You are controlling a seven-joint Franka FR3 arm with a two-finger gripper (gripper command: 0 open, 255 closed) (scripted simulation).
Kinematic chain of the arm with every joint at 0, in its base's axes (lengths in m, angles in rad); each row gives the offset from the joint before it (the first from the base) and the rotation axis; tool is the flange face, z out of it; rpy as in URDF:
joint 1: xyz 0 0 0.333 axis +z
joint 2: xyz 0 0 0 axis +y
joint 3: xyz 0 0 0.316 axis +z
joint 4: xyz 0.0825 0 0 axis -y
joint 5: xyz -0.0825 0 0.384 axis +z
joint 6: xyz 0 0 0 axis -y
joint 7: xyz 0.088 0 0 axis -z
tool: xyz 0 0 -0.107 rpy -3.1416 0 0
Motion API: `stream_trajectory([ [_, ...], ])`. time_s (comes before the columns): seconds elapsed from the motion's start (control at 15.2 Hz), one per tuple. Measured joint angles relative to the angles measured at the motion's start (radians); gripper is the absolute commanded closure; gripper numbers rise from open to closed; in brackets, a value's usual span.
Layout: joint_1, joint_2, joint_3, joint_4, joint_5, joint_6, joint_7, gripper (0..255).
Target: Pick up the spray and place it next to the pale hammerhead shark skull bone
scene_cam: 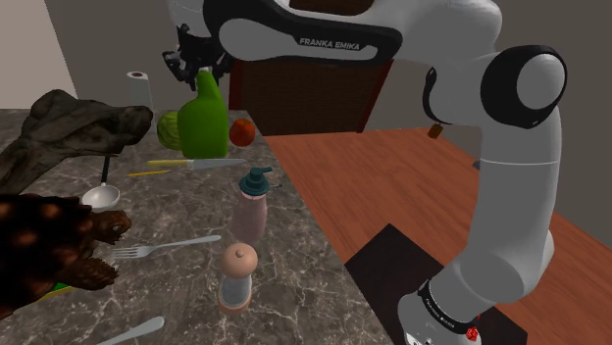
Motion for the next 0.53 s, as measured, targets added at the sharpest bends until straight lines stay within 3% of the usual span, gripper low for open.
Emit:
stream_trajectory([
  [0.53, -0.038, 0.003, -0.005, -0.110, -0.016, 0.083, 0.060, 255],
])
